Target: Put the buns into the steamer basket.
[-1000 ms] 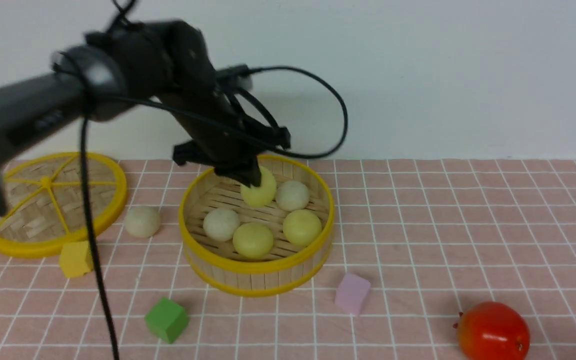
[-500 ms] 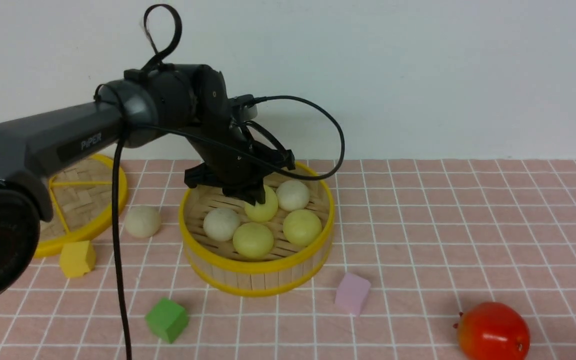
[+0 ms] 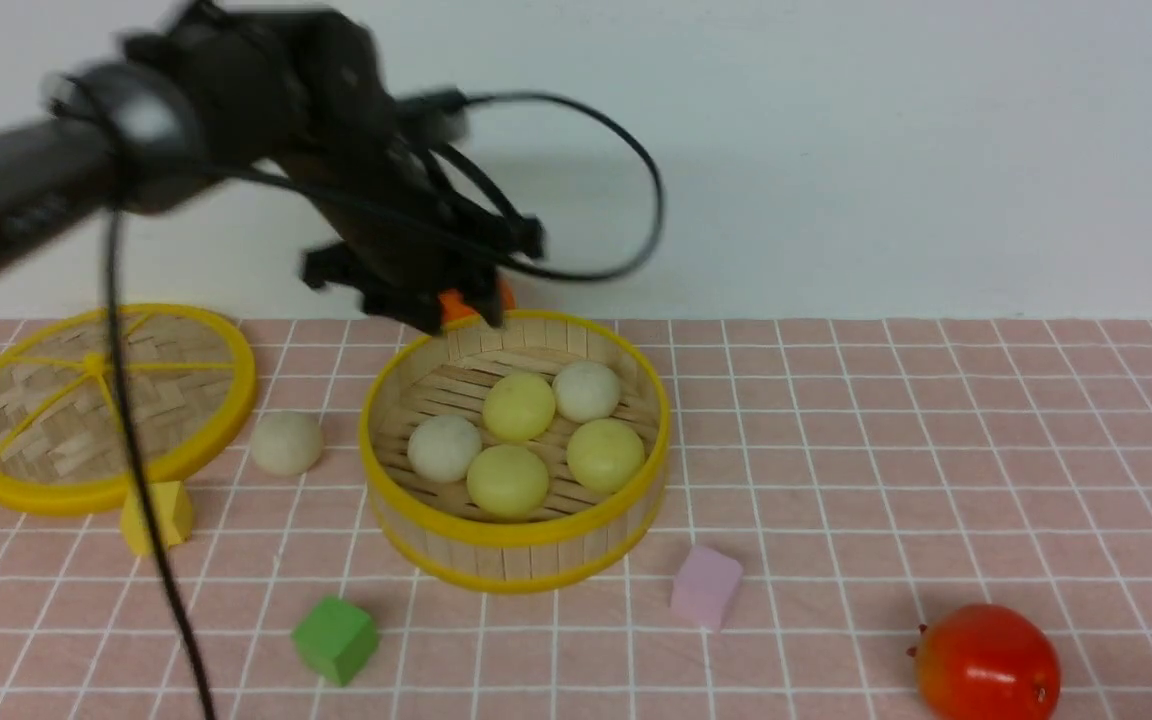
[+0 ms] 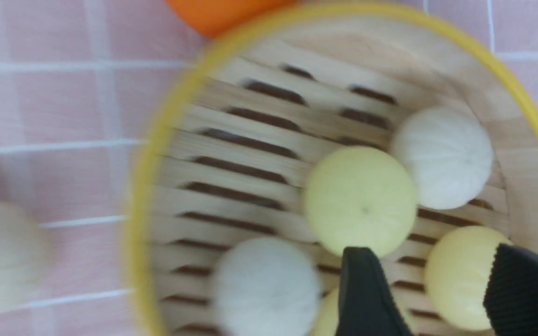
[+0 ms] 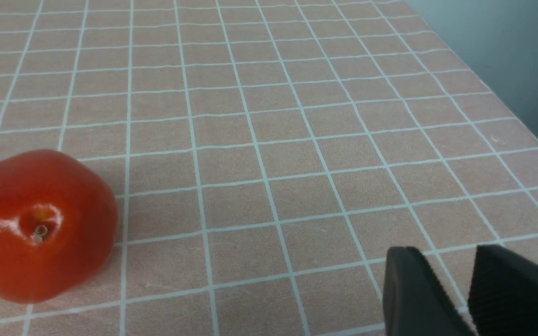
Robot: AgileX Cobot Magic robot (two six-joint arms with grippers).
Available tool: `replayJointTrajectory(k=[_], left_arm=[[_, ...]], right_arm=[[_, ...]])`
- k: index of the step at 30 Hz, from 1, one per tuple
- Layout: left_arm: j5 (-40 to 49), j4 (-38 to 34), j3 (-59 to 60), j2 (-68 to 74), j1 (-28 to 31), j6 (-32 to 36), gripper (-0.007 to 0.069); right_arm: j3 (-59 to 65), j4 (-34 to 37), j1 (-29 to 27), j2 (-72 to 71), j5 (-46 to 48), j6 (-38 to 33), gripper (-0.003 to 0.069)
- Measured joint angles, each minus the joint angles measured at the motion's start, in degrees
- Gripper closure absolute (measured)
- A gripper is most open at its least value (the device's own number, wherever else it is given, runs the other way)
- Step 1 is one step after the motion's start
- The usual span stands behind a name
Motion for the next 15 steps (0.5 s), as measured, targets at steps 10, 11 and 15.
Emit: replayJointTrajectory(k=[10,11,15], left_arm=[[4.2,0.9,1.0,-1.8,9.0,-0.2,0.0336],[4.1,1.1,1.5,-1.3,9.9,-0.2,0.0338],[3.5,2.2,2.1,1.2,10.6,-0.2,0.034]], right_arm=[[0.0,0.0,0.0,0.0,0.0,0.0,0.0419],[0.0,0.0,0.0,0.0,0.0,0.0,0.0419],[0.0,0.0,0.0,0.0,0.0,0.0,0.0419]])
